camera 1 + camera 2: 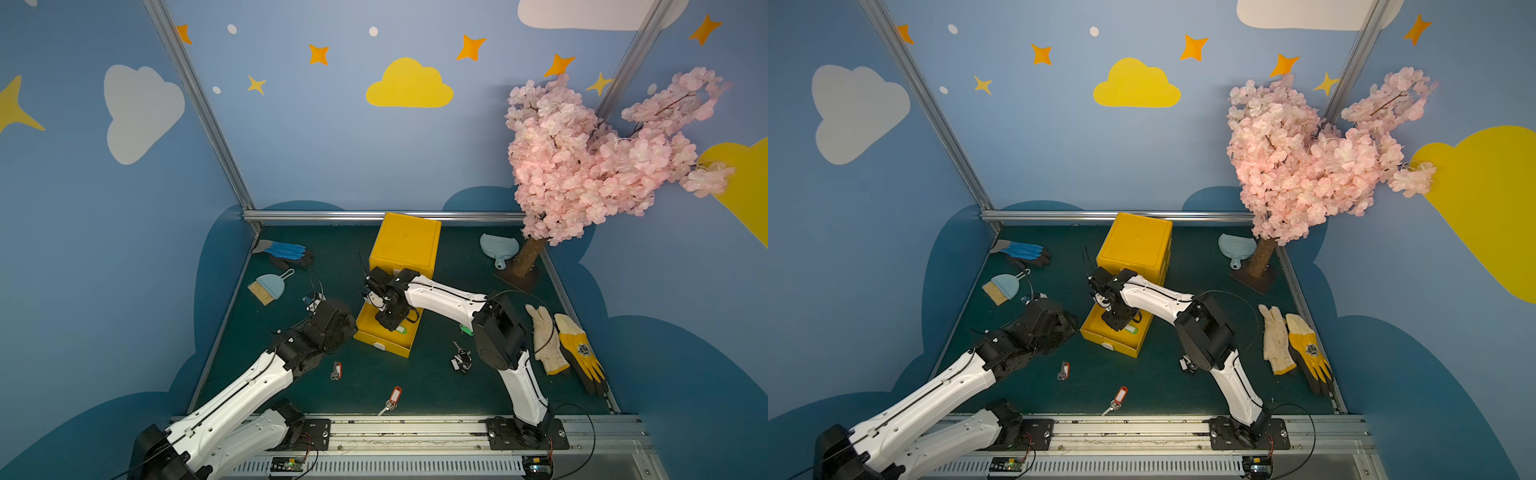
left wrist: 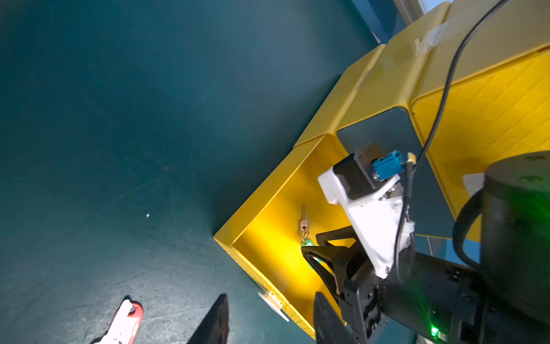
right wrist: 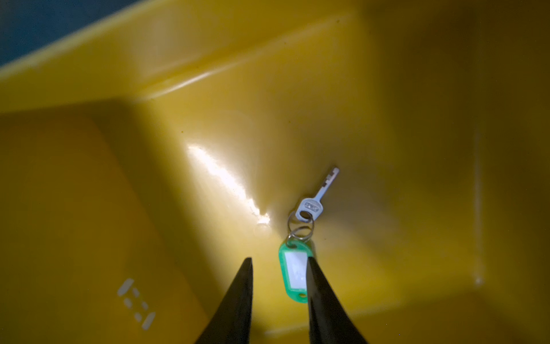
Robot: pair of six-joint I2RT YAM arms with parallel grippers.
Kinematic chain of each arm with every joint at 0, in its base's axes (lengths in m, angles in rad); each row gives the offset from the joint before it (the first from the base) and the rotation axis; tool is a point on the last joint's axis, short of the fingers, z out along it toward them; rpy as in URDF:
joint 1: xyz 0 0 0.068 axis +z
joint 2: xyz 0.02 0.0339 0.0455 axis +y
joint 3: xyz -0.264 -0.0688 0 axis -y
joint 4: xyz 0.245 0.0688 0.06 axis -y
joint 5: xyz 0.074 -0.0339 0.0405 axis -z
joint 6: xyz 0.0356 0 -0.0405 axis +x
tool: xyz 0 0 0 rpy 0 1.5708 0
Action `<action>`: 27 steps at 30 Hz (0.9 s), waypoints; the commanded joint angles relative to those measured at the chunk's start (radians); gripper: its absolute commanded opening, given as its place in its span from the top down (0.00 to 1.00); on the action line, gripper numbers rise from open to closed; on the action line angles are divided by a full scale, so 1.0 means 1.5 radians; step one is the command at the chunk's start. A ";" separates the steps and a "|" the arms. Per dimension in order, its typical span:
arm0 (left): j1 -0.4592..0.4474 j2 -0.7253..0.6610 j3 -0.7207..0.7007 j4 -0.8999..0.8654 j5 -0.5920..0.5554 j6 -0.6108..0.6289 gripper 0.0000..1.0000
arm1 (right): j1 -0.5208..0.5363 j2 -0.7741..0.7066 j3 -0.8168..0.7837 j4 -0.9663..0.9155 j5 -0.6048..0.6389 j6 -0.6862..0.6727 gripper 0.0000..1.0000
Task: Take the keys out of the drawer
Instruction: Pick up the key from the drawer.
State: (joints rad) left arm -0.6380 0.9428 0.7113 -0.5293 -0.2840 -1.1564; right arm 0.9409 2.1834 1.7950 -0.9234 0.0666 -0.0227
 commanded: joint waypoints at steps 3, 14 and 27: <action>-0.001 0.014 0.002 -0.014 0.019 0.000 0.53 | -0.004 0.041 0.016 -0.001 0.012 0.001 0.68; -0.001 0.000 -0.002 -0.027 0.028 0.011 0.52 | -0.005 0.049 -0.014 0.007 0.023 0.008 0.86; -0.001 -0.020 -0.009 -0.019 0.014 0.011 0.52 | -0.002 -0.010 0.013 -0.026 0.037 0.011 1.00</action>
State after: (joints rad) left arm -0.6380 0.9298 0.7101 -0.5446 -0.2451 -1.1519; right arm 0.9375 2.2230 1.8008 -0.9173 0.1139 -0.0147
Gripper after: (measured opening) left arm 0.480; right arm 0.052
